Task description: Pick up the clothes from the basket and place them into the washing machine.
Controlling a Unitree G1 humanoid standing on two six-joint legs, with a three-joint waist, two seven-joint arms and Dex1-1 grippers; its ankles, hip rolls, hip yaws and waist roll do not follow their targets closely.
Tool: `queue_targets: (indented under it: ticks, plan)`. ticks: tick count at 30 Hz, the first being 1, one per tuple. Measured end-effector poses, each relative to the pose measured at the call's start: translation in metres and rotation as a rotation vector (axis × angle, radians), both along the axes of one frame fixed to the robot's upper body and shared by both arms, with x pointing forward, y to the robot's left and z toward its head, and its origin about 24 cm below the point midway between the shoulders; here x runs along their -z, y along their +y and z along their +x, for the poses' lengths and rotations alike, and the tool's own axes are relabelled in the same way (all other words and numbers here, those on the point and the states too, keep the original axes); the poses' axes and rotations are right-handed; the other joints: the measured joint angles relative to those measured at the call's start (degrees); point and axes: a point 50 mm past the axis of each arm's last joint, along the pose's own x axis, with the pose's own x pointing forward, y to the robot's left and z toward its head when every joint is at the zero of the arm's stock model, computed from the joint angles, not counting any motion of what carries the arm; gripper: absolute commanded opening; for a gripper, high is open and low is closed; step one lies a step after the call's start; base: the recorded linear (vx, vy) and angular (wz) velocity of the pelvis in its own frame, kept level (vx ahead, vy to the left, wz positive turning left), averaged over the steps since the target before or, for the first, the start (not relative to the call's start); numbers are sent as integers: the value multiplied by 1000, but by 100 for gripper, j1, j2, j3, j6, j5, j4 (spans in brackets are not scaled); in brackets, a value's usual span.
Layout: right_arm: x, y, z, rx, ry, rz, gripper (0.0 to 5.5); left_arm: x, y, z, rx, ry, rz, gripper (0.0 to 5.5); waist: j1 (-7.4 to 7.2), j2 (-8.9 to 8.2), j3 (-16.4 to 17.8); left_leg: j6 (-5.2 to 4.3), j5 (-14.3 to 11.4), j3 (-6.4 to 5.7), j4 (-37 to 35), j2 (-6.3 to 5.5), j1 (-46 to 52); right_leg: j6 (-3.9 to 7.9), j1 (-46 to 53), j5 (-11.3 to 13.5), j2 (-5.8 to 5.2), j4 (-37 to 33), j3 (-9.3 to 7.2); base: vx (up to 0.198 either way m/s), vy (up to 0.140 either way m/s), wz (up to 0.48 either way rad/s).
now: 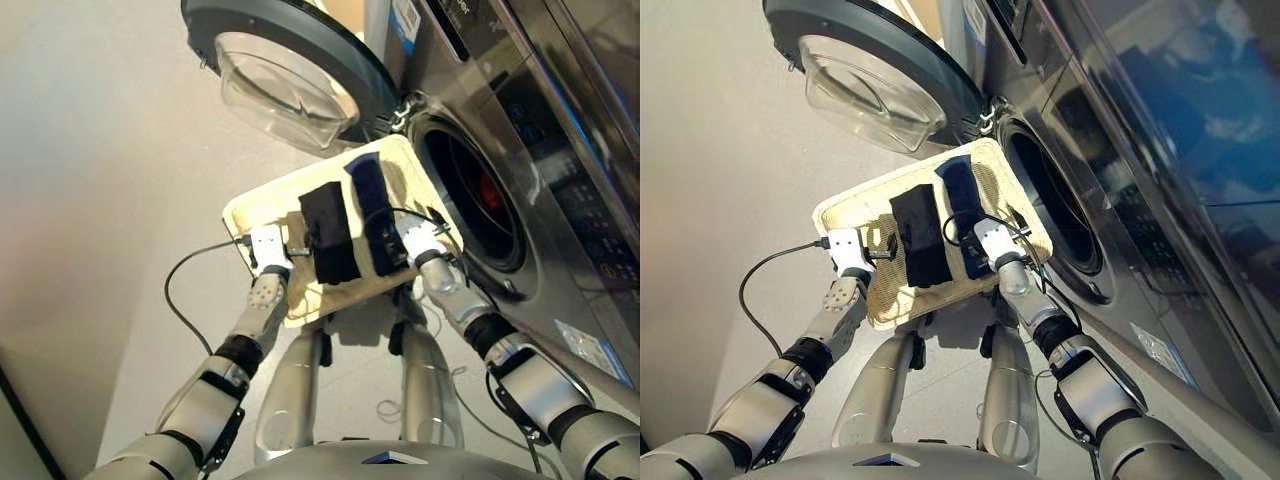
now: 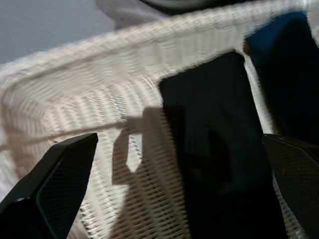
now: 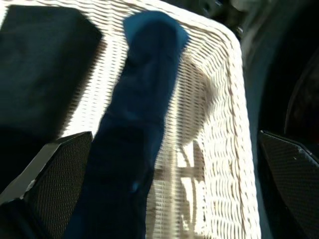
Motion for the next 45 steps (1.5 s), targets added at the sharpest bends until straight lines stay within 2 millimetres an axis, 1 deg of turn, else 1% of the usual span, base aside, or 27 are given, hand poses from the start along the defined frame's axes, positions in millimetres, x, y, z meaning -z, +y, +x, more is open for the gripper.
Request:
queue_targets:
  ticks: [1,2,4,5,6,8,11,12,13,14,15,16,18,19,20,23,26,28,29,30,31,34,38,40,43,45]
  plan:
    - [-6,4,-1,-20,-34,2,550,-3,0,4,-8,-1,17,550,-90,-31,12,-5,-4,9,40,6,-115,-10,-106,19,7,2,8,0,0,0]
    - [-11,8,-1,-36,-60,0,550,-4,3,6,-14,0,36,550,-120,-54,26,-9,-12,4,82,13,-213,-32,-181,47,13,1,10,0,0,0]
    - [-14,16,-5,-63,-89,1,550,-12,2,13,-29,-17,45,550,-256,-145,78,-16,-72,60,226,35,-402,-58,-337,106,43,8,62,0,0,0]
    - [-19,18,-4,-77,-113,-5,550,-15,4,16,-44,-27,43,550,-258,-206,108,-18,-136,81,352,51,-508,-43,-417,120,62,9,119,10,-3,-227]
    - [-22,20,-5,-87,-129,-10,550,-20,5,19,-49,-39,43,550,-311,-265,142,-20,-203,125,474,71,-622,-34,-516,123,80,22,184,10,-15,-239]
    - [-28,23,-6,-103,-161,-7,550,-27,4,24,-52,-55,45,550,-362,-308,172,-18,-367,121,820,121,-943,-44,-726,148,127,59,271,15,2,-233]
    - [-34,29,-7,-136,-203,-40,550,-35,6,31,-68,-67,61,550,-429,-343,193,-50,-598,84,1272,205,-1372,-50,-1025,157,222,139,353,19,3,-157]
    - [-37,28,-6,-140,-219,-54,550,-37,7,33,-75,-70,61,550,-457,-346,194,-49,-629,81,1353,215,-1491,-50,-1134,157,230,171,370,0,0,0]
    - [-38,28,-6,-143,-227,-62,550,-43,7,37,-82,-84,59,550,-500,-361,203,-51,-654,74,1421,229,-1606,-50,-1246,157,244,215,399,0,0,0]
    - [-44,30,-6,-155,-253,-68,550,-45,10,39,-98,-86,54,550,-483,-366,208,-57,-686,80,1510,244,-1726,-56,-1343,161,263,241,410,0,0,0]
    - [-49,31,-6,-168,-272,-66,550,-53,13,43,-116,-103,54,550,-518,-384,218,-62,-732,71,1635,272,-1863,-60,-1453,164,287,285,421,0,0,0]
    - [-55,34,-6,-180,-297,-58,550,-55,17,45,-129,-106,61,550,-523,-401,228,-67,-767,46,1730,286,-1979,-101,-1548,195,305,318,437,0,0,0]
    - [-65,37,-8,-204,-341,-38,550,-67,26,51,-159,-136,65,550,-617,-425,241,-75,-851,-20,1934,326,-2181,-100,-1697,194,354,393,456,0,0,0]
    - [-70,39,-9,-218,-363,-29,550,-73,30,53,-177,-149,64,550,-621,-430,241,-82,-903,-36,2056,353,-2306,-80,-1777,178,384,427,451,0,0,0]
    - [-74,40,-10,-228,-381,-20,550,-77,33,55,-191,-158,63,550,-637,-439,245,-84,-910,-43,2111,361,-2399,-82,-1857,180,392,429,454,0,0,0]
    - [-76,39,-10,-238,-388,-32,550,-91,36,61,-215,-195,60,550,-683,-444,245,-76,-967,-49,2315,408,-2663,-77,-2067,175,425,520,462,0,0,0]
    - [-73,36,-11,-238,-379,-45,550,-97,39,62,-235,-216,51,550,-707,-457,238,-61,-1003,-63,2435,429,-2813,-76,-2180,175,440,568,465,0,0,0]
    - [-72,36,-11,-240,-376,-45,550,-99,43,62,-253,-234,52,550,-761,-474,228,-57,-1005,-78,2476,427,-2896,-69,-2253,170,440,596,469,0,0,0]
    - [-70,36,-12,-240,-369,-44,550,-101,44,62,-260,-239,54,246,-764,-508,208,-56,-1006,-77,2476,428,-2920,-68,-2287,168,440,604,480,0,0,0]
    - [-68,35,-13,-242,-360,-46,550,-102,46,62,-274,-246,49,73,-768,-523,199,-56,-1005,-93,2474,428,-2938,-60,-2302,162,440,603,481,0,0,0]
    - [-64,35,-15,-244,-348,-47,550,-103,48,62,-290,-252,42,0,-766,-526,197,-56,-1005,-106,2465,425,-2945,-59,-2302,161,440,603,478,0,0,0]
    - [-59,35,-17,-251,-328,-50,550,-106,51,62,-290,-270,45,0,-760,-572,168,-70,-994,-118,2466,416,-2945,-53,-2305,158,434,603,470,0,0,0]
    - [-58,36,-18,-261,-324,-53,550,-107,49,62,-276,-277,43,0,-756,-658,101,-68,-990,-140,2452,389,-2930,-52,-2304,157,422,616,469,0,0,0]
    - [-58,38,-18,-271,-324,-60,550,-106,49,61,-261,-278,48,0,-741,-661,97,-61,-981,-150,2440,375,-2885,-52,-2260,157,405,625,462,0,0,0]
    - [-52,43,-21,-326,-316,-134,550,-94,48,55,-229,-253,48,0,-700,-660,99,-65,-923,-151,2245,328,-2582,-54,-2017,158,364,596,451,0,0,0]
    - [-38,46,-25,-359,-274,-184,550,-77,43,48,-209,-212,12,0,-610,-656,110,-89,-851,-152,1979,299,-2096,-68,-1606,163,349,481,449,-5,-57,42]
